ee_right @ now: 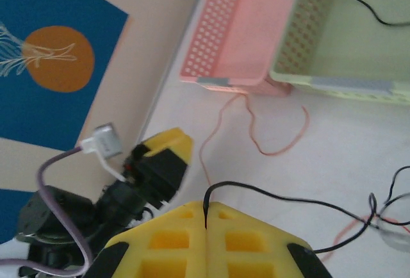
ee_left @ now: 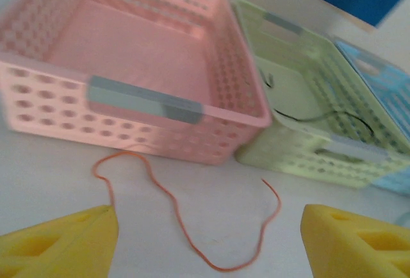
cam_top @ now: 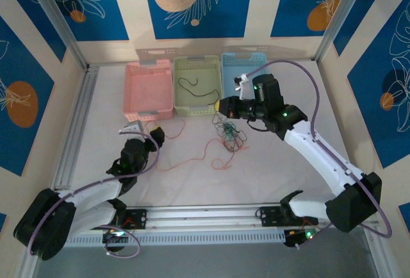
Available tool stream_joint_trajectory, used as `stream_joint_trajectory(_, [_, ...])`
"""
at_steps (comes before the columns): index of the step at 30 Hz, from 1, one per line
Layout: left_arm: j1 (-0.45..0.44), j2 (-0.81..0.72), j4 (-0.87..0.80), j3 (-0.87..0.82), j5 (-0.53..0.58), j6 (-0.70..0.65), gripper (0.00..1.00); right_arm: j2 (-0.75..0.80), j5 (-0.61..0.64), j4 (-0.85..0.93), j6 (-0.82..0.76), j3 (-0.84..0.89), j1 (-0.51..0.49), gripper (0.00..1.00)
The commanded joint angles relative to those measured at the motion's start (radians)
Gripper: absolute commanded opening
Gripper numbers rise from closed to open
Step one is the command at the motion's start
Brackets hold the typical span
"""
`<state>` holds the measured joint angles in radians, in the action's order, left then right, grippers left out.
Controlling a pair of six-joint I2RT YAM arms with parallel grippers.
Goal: Untangle the cables
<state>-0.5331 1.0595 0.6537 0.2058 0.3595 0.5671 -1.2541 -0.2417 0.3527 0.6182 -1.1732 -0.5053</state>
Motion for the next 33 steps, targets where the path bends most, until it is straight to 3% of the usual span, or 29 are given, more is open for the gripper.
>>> stream_joint_trajectory(1, [0.007, 0.044, 0.098, 0.053, -0.19, -0.059, 0.76, -0.041, -0.019, 0.017, -0.067, -0.106, -0.042, 0.0])
stream_joint_trajectory(4, [0.007, 0.073, 0.135, 0.061, -0.267, -0.068, 0.77, -0.054, -0.036, -0.005, -0.053, -0.168, -0.069, 0.0])
stream_joint_trajectory(10, [0.008, 0.123, 0.175, 0.081, -0.363, -0.073, 0.78, -0.088, 0.084, -0.004, 0.045, -0.225, -0.056, 0.0])
stream_joint_trajectory(17, [0.007, 0.133, 0.151, 0.095, -0.361, -0.073, 0.78, -0.077, 0.225, 0.063, 0.204, -0.041, 0.137, 0.0])
stream_joint_trajectory(24, [0.007, 0.143, 0.138, 0.106, -0.364, -0.072, 0.78, -0.053, 0.269, 0.122, 0.219, 0.197, 0.344, 0.0])
stream_joint_trajectory(32, [0.008, 0.161, 0.113, 0.125, -0.375, -0.073, 0.79, -0.051, 0.487, 0.242, 0.17, 0.245, 0.427, 0.01])
stream_joint_trajectory(33, [0.008, 0.163, 0.113, 0.126, -0.375, -0.073, 0.79, -0.06, 0.519, 0.262, 0.158, 0.237, 0.431, 0.06])
